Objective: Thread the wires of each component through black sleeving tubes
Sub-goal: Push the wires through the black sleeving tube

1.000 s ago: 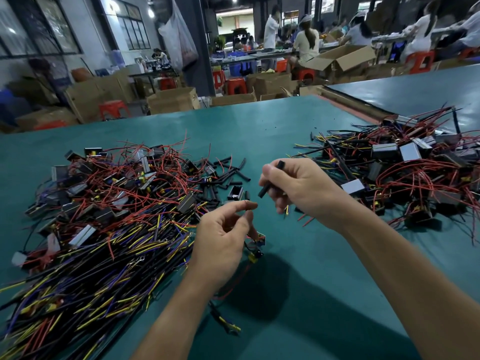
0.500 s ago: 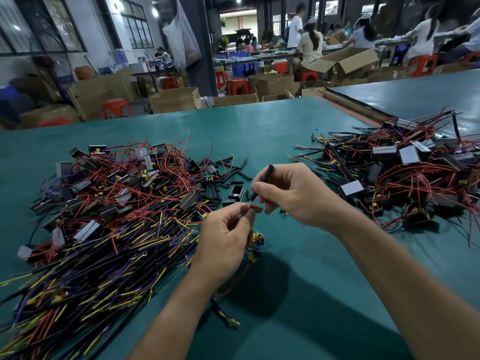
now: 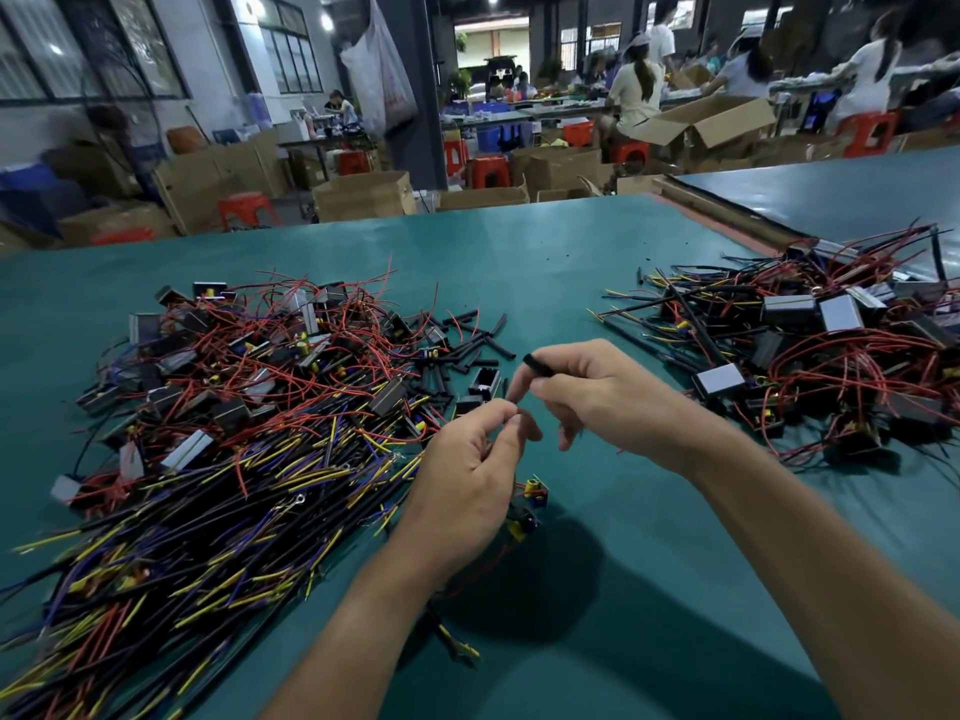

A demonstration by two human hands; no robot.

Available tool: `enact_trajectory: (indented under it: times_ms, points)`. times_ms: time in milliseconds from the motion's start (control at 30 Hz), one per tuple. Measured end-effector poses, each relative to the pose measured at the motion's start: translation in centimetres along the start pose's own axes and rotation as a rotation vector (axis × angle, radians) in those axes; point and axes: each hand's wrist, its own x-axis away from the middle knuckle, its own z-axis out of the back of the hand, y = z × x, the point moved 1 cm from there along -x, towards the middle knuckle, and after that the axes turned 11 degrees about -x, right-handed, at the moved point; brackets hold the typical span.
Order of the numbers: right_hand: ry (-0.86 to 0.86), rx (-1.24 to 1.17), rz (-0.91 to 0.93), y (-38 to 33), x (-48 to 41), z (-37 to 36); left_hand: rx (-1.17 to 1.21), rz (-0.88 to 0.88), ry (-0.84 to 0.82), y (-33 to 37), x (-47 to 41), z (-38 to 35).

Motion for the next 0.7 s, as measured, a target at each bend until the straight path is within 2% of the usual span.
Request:
enact_trajectory:
  times_ms: [133, 333, 467, 633, 700]
  points:
    - [-0.039, 0.041, 0.018, 0.1, 0.5, 0.3, 0.139, 0.033, -0.069, 0.6, 0.2, 0.3]
    - [-0.091, 0.028, -0.044, 0.6, 0.5, 0.7, 0.153, 0.063, -0.116, 0.7, 0.2, 0.7]
    - [-0.018, 0.071, -0.042, 0.4, 0.5, 1.0, 0.063, 0.074, -0.116, 0.3, 0.2, 0.9]
    - [0.002, 0.241, 0.07, 0.4, 0.6, 0.2, 0.015, 0.099, -0.079, 0.2, 0.1, 0.8]
    - [0.059, 0.223, 0.097, 0.2, 0.5, 0.0, 0.034, 0.122, -0.057, 0.2, 0.0, 0.7]
